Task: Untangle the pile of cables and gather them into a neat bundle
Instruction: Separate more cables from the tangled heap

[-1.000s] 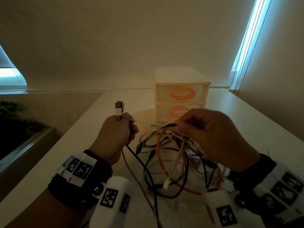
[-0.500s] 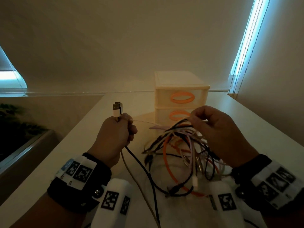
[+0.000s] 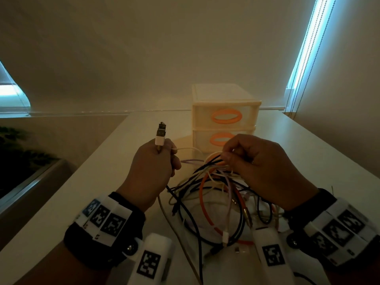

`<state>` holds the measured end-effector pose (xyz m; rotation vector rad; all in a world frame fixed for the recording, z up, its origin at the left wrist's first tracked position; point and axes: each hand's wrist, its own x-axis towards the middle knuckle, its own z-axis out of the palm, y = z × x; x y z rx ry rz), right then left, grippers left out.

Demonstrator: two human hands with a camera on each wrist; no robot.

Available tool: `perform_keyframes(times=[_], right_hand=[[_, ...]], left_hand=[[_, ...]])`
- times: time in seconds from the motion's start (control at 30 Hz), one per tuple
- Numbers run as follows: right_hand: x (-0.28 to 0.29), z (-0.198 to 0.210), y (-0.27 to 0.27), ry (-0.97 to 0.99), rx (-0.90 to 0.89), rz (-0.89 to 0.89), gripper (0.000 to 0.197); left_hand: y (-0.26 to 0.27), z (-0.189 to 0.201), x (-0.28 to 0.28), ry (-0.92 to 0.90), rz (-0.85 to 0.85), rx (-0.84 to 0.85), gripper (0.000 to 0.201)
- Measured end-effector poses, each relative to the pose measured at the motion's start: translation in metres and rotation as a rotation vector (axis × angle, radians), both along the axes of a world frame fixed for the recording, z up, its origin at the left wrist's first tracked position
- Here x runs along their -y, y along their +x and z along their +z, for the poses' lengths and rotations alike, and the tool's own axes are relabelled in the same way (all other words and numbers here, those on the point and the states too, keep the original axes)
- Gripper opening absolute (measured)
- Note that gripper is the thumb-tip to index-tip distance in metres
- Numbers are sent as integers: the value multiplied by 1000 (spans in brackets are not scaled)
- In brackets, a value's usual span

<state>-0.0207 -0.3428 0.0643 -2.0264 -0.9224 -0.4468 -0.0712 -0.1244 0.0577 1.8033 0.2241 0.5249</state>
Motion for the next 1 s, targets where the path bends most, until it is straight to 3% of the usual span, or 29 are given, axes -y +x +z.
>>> perform_keyframes(times=[0.27, 0.57, 1.0], right_hand=[[3, 4, -4, -11, -227, 104, 15], [-1, 1, -1, 39, -227, 86, 12], [-1, 5, -7, -152, -190, 131, 16]], left_hand=[[4, -2, -5, 28, 65, -32, 31], [1, -3, -1, 75, 0, 20, 32], [-2, -3, 1, 220, -26, 52, 30]])
